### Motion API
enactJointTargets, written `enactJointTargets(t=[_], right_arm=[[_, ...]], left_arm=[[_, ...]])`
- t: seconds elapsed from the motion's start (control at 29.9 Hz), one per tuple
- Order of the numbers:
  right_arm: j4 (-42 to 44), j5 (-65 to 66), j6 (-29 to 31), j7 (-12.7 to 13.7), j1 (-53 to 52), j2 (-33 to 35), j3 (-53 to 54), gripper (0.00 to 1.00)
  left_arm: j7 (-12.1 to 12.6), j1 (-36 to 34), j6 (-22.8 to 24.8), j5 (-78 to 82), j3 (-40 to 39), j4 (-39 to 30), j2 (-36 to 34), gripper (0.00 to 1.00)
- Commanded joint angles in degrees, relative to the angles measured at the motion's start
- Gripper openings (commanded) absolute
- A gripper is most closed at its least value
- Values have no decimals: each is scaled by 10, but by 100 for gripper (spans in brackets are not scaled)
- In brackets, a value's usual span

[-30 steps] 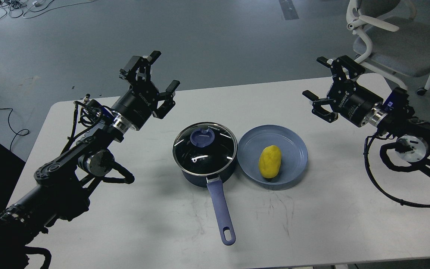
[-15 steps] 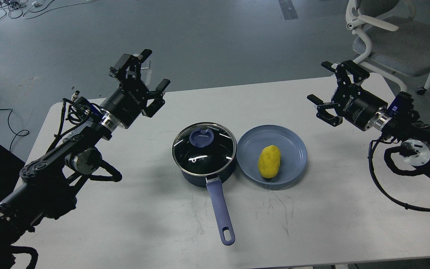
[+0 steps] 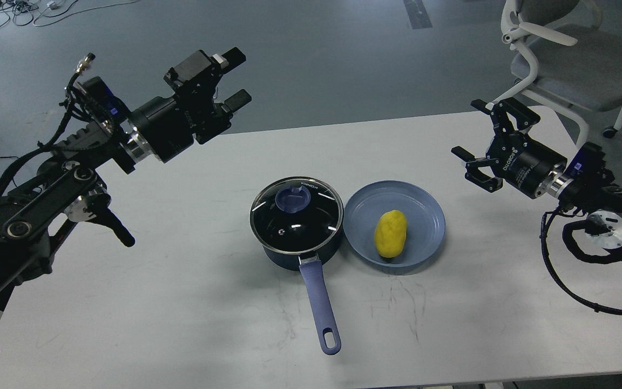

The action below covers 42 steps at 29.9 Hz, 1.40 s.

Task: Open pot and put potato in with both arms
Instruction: 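Move the left gripper toward the blue knob of the pot lid, then grasp the blue lid knob with the left gripper and lift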

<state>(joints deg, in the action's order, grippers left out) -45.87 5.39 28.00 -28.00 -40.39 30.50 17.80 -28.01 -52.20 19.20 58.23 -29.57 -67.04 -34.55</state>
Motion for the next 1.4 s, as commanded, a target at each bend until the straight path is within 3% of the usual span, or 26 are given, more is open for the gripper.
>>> enactJointTargets(t=[0.0,0.13,0.33,0.43,0.7,1.14,1.3,1.37], right_arm=[[13,0,0,0,5,0,-2,100],[12,0,0,0,14,0,2,100],[12,0,0,0,15,0,5,100],[12,0,0,0,16,0,5,100],[11,0,0,0,27,7,5,100],[12,0,0,0,29,3,5,100],[12,0,0,0,29,2,5,100],[12,0,0,0,29,2,5,100]], left_arm=[[0,1,-49,180,3,-80,-12,98],[0,10,-53,421,6,-141,-22,98],[0,18,-65,613,34,-111,9,98],[0,18,-65,641,50,-94,27,98],[0,25,-85,668,71,30,86,98],[0,40,-90,668,74,44,93,98],[0,42,-93,668,74,43,92,90],[0,42,-92,668,74,43,91,72]])
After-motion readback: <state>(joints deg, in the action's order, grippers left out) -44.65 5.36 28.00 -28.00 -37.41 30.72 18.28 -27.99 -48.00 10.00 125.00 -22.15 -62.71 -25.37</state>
